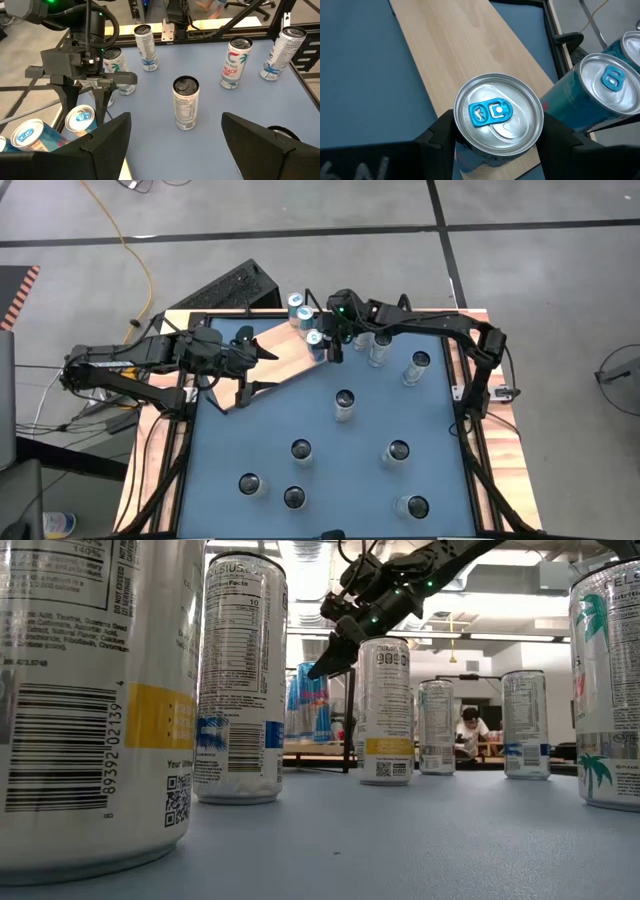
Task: Place canned beverage on shelf
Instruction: Adjust the blue soda cans on the shelf, then put the middle white and yellow soda can on the shelf
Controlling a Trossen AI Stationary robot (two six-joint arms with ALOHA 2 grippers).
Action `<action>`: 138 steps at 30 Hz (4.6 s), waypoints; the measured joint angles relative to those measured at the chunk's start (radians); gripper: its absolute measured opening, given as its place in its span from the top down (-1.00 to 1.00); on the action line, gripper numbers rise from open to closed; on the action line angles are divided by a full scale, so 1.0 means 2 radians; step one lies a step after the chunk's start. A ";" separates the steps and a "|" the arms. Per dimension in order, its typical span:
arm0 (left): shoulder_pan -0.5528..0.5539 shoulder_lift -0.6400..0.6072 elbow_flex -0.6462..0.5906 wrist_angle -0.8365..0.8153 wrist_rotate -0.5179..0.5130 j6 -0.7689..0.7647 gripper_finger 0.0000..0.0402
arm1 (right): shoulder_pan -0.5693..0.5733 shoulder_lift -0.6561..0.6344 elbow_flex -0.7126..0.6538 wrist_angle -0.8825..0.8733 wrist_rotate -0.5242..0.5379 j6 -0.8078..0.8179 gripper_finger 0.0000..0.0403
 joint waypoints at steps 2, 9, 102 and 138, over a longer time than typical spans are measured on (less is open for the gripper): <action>0.000 0.000 0.000 0.000 0.000 0.000 -0.48 | 0.000 0.001 0.000 0.004 0.000 0.000 0.00; 0.000 0.000 0.000 0.000 0.000 0.000 -0.48 | 0.000 0.001 0.000 -0.002 0.000 0.000 -0.15; 0.000 0.000 0.000 0.000 0.000 -0.001 -0.48 | 0.008 -0.022 0.049 -0.052 0.092 -0.080 -0.48; 0.235 0.000 -0.143 0.241 0.061 -0.058 -0.35 | 0.119 -0.224 0.059 -0.244 0.330 -0.010 -0.46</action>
